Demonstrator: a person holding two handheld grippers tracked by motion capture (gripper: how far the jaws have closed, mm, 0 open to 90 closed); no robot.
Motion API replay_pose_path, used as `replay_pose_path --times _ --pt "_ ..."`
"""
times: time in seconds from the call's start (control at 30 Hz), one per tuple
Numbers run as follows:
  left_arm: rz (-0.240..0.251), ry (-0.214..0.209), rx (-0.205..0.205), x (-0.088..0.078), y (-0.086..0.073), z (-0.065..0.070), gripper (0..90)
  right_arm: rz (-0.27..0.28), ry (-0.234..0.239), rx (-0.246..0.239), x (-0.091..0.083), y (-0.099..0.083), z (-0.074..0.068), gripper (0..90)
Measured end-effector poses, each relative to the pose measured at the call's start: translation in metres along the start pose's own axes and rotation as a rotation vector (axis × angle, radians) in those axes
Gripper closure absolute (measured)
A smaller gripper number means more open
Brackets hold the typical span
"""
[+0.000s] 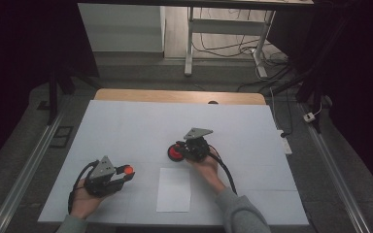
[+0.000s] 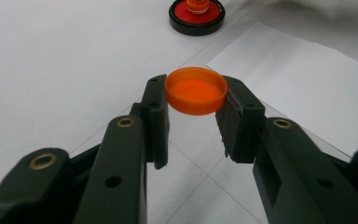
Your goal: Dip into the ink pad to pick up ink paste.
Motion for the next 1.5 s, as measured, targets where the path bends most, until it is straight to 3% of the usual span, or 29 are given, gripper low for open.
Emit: replay_pose_path --times 0.07,0.13,0.3,1.2,1.5 --pt "0.000 0.001 0.000 -0.0001 0.0000 0.0001 65.0 -0.005 0.001 0.010 -0.0005 -0.0003 0.0002 73.6" --pt "0.001 0.002 -0.001 0.0000 0.0001 0.0004 65.0 -0.020 -0.011 -0.021 -0.0009 0.0002 -0.0016 73.7" --pt "0.004 0.001 -0.001 -0.0011 0.0003 0.0008 65.0 -0.020 -0.019 -0.030 -0.0007 -0.0002 -0.0030 73.8" --pt "0.017 0.005 -0.004 -0.0053 0.0011 0.0010 65.0 0.025 -0.013 -0.003 -0.0007 -0.0060 -0.0017 73.9" --pt "0.022 0.007 -0.004 -0.0060 0.0018 -0.0002 65.0 0.016 -0.015 0.003 -0.0013 -0.0042 -0.0016 73.5"
Point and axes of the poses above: each handheld gripper's, and its own axes: x roughly forward along the jaws, y roughly out of its top, z roughly to its right, the point moved 4 cm from there along x, roughly forward along the jaws, and after that the axes turned 14 degrees about -x, right-handed, at the moved point
